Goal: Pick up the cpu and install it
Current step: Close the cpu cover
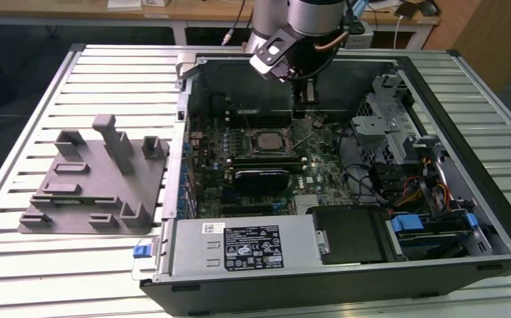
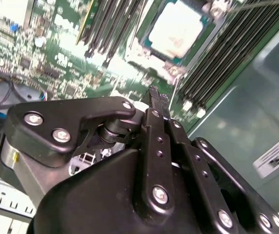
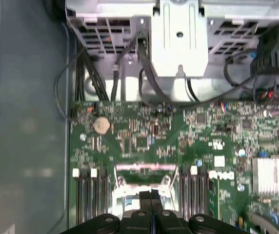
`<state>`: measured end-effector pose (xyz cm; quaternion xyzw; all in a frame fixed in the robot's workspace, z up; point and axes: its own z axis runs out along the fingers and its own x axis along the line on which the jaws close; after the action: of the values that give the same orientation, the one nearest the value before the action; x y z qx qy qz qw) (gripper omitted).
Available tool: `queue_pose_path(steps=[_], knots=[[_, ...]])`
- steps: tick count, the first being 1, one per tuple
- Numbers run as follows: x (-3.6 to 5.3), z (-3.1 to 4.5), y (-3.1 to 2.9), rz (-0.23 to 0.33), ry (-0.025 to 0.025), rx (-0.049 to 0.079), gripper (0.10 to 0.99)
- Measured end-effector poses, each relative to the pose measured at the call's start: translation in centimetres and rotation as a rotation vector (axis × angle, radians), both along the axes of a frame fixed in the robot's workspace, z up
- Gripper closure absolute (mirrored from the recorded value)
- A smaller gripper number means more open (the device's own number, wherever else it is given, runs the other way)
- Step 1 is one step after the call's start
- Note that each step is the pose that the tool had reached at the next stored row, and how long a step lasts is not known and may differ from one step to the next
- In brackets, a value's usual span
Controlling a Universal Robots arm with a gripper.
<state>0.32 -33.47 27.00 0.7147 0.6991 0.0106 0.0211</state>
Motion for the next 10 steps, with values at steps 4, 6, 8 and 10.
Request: queue_pose_path(steps=[4, 6, 8, 10], knots=[[1.32, -0.01, 0.0, 0.0, 0.0001, 0.0, 0.98], [1.91, -0.01, 0.0, 0.0, 0.0003, 0.0, 0.98], [2.41, -0.01, 0.0, 0.0, 0.0006, 0.0, 0.98], [2.91, -0.01, 0.0, 0.0, 0.0011, 0.0, 0.98]])
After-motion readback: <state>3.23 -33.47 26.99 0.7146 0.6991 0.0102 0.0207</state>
